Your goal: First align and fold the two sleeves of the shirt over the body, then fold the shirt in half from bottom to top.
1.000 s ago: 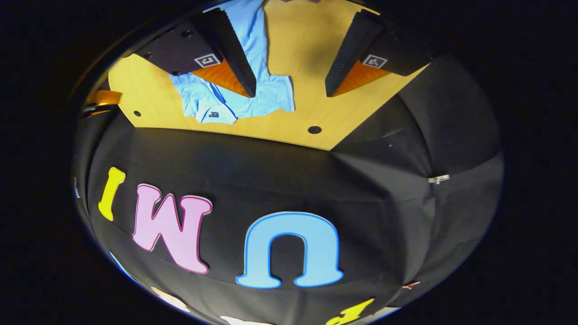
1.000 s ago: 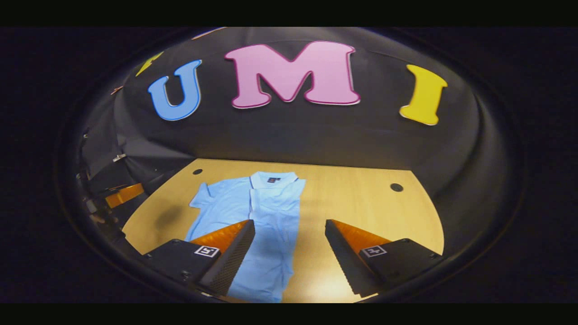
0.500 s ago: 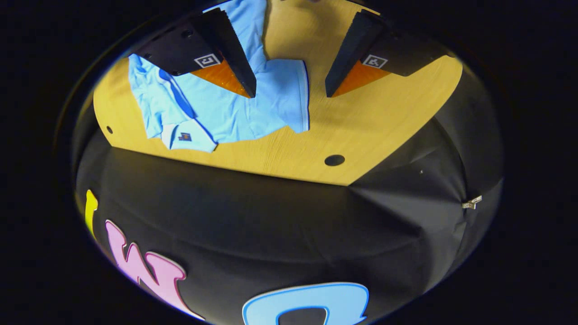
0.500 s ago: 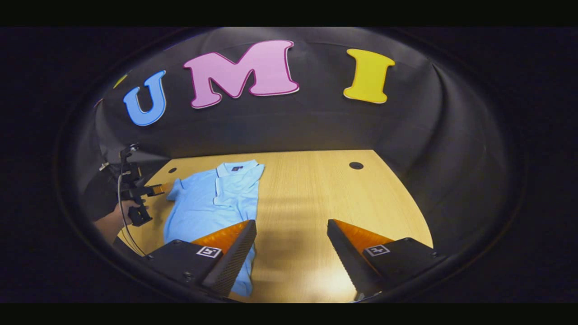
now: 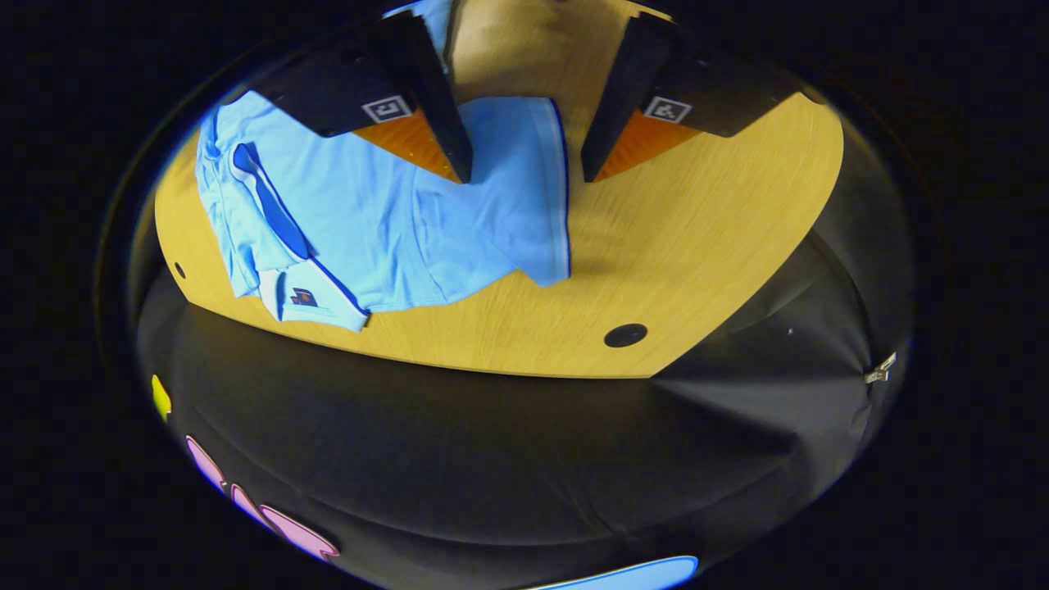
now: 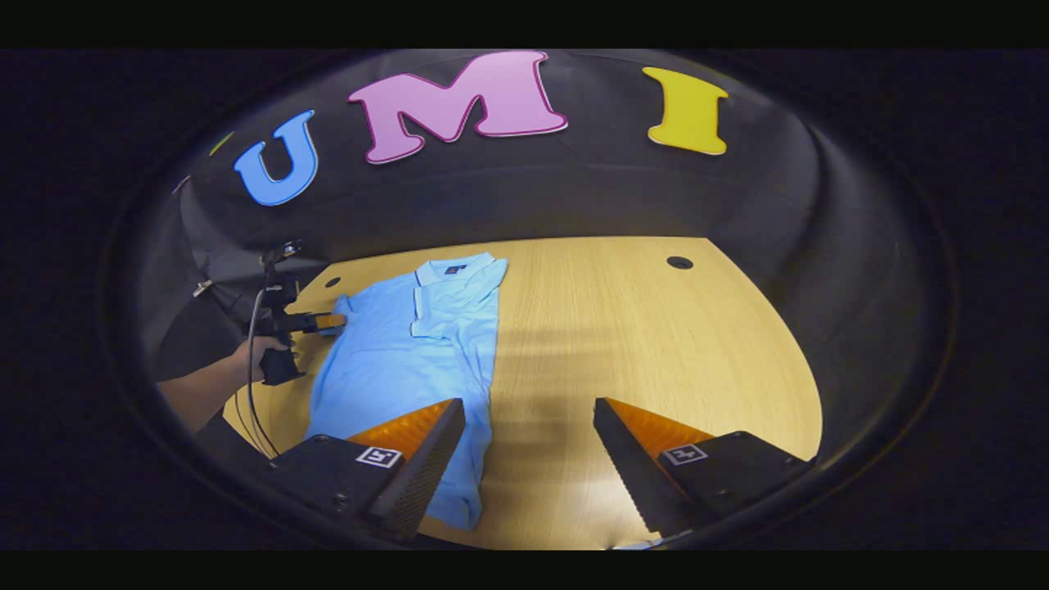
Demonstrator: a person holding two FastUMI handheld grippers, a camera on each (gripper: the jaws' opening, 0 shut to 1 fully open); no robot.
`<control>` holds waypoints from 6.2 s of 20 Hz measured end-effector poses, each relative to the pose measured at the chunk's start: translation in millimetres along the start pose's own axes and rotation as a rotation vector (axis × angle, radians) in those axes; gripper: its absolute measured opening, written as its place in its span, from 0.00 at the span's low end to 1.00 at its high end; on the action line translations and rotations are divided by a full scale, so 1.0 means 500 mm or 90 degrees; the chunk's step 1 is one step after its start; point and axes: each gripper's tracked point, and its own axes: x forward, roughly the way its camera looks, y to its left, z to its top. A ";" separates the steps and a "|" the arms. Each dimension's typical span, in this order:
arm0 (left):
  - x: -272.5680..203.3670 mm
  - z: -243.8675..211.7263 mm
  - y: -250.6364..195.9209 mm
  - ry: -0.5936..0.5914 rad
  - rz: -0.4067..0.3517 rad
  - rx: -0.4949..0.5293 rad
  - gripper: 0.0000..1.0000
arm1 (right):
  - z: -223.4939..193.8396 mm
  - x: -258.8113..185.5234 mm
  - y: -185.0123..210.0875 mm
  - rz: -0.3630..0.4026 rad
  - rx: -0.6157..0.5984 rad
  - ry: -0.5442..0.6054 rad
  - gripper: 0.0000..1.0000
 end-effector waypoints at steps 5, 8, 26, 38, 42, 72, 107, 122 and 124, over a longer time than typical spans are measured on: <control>0.002 0.002 -0.012 -0.001 -0.016 0.007 0.33 | 0.009 0.010 0.001 0.011 0.011 -0.001 0.99; 0.007 0.011 -0.016 -0.007 -0.013 0.000 0.19 | 0.015 0.019 -0.024 0.001 0.023 -0.007 0.99; -0.166 0.126 -0.373 -0.107 -0.188 0.135 0.06 | -0.005 -0.033 -0.063 -0.023 0.035 -0.036 0.92; -0.433 -0.049 -0.285 -0.116 -0.232 0.138 0.98 | -0.122 -0.088 0.010 -0.005 0.036 -0.010 0.99; -0.533 -0.198 -0.196 -0.062 -0.200 0.108 0.98 | -0.183 -0.085 0.057 0.016 0.031 0.027 0.99; -0.555 -0.513 -0.185 0.132 -0.154 0.132 0.05 | -0.375 0.009 0.135 0.043 -0.007 0.196 0.02; -0.169 0.298 -0.250 -0.107 -0.166 0.064 0.06 | 0.475 0.420 0.197 0.124 -0.107 -0.090 0.06; 0.174 0.335 -0.303 -0.142 -0.114 0.111 0.46 | 0.457 0.711 0.171 0.025 -0.079 -0.111 0.26; 0.128 0.353 -0.301 -0.167 -0.105 0.105 0.72 | 0.461 0.668 0.148 0.018 -0.070 -0.132 0.60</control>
